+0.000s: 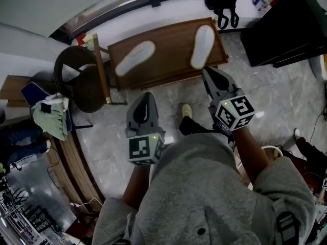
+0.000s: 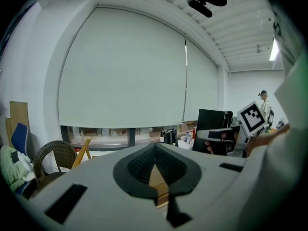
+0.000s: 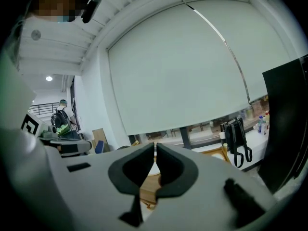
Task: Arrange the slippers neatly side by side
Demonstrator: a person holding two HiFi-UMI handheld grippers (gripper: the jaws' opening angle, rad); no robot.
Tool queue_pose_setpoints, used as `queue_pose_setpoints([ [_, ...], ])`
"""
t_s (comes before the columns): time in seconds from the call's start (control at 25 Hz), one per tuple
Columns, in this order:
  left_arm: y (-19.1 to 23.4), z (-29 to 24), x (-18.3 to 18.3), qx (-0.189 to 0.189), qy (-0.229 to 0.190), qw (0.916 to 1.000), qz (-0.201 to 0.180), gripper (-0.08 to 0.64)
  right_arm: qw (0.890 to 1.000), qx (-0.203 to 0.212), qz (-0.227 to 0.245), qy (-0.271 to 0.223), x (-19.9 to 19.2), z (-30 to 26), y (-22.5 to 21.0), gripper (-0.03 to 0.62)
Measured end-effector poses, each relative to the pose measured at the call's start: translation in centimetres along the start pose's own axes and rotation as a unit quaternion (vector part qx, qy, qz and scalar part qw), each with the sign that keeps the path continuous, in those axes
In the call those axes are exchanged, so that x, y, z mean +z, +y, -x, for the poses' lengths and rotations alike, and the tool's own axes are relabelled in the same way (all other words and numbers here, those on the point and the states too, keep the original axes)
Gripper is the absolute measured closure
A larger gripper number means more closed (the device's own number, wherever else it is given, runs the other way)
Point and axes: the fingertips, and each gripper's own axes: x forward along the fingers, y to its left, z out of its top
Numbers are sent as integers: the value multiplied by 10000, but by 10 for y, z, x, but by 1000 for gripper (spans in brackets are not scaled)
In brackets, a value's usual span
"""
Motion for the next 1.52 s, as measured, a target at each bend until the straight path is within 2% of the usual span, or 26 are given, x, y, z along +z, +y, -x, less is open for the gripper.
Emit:
queue_pose_setpoints([
  [0.52,12,-55,19,296,-28,9995,-77,546,9999,111,16,57,14,-41,-38,560],
  [0.96,27,-63,25,634,-101,9979,-61,546,9997,178,103,131,16,-56,-45,560],
  [1.4,40,-84,26,471,-18,9988,-127,546,9994,-78,17,333,6,-70,-57,560],
  [1.52,44,-95,26,390,35,9992,-31,546,9988,-170,22,459,2,-74,-61,560],
])
